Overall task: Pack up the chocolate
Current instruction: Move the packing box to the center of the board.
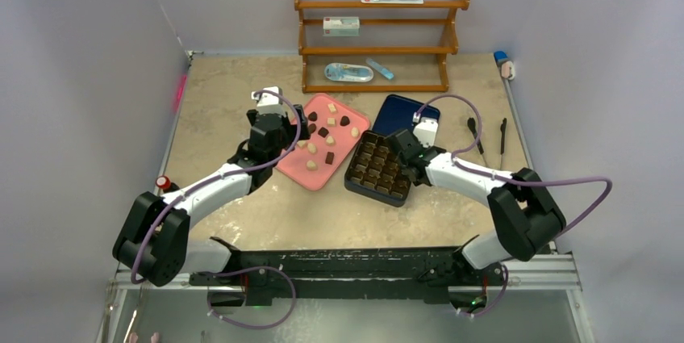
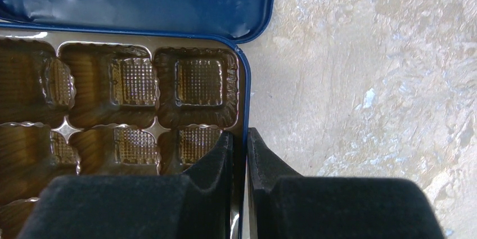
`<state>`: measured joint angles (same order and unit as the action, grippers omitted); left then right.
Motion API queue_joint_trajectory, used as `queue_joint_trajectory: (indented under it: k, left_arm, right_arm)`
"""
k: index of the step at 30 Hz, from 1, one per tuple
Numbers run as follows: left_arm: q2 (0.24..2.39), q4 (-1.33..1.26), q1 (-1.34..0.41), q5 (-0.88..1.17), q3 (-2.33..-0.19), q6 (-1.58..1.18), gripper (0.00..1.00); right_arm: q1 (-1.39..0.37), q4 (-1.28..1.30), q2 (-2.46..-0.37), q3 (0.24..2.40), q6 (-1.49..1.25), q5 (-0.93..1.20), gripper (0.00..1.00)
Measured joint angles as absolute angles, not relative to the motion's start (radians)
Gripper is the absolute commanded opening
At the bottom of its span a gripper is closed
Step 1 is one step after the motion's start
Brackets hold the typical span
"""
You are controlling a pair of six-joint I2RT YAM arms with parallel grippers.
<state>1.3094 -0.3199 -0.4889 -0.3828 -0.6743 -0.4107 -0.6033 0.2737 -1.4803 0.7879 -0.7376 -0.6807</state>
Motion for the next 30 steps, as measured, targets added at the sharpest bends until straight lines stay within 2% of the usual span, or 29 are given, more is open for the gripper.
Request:
queue_joint_trajectory:
  k: [6,8,11,14,19,30]
  left_arm:
    - [1.310,-0.320,-0.493,-0.383,-0.674,-0.412,0.97]
    - [1.310,-0.320,-0.493,-0.383,-0.674,-0.413,0.97]
    - [1.311,-0.320,-0.493,-0.383,-0.673,-0.413,0.97]
    - [1.311,-0.320,-0.493,-0.383,-0.672,-0.414,0.98]
    - [1.313,-0.321,-0.494,-0.383,-0.672,-0.425,0.98]
    - [1.324,-0.324,-0.499,-0.383,-0.672,-0.430,0.98]
  right_arm:
    - [-0.585,0.275,-1.501,0.808,-0.712,-0.680,0.12]
    - [-0.577,0.275,-1.503,0.810,-0.708,-0.681,0.22]
    - [-0.567,0.279,-1.504,0.810,-0.699,-0.678,0.43]
    - [-0.561,0.296,-1.505,0.810,-0.684,-0.665,0.54]
    - [-0.560,0.302,-1.497,0.810,-0.662,-0.651,0.59]
    - [-0.560,0.304,-1.402,0.810,-0.624,-0.625,0.60]
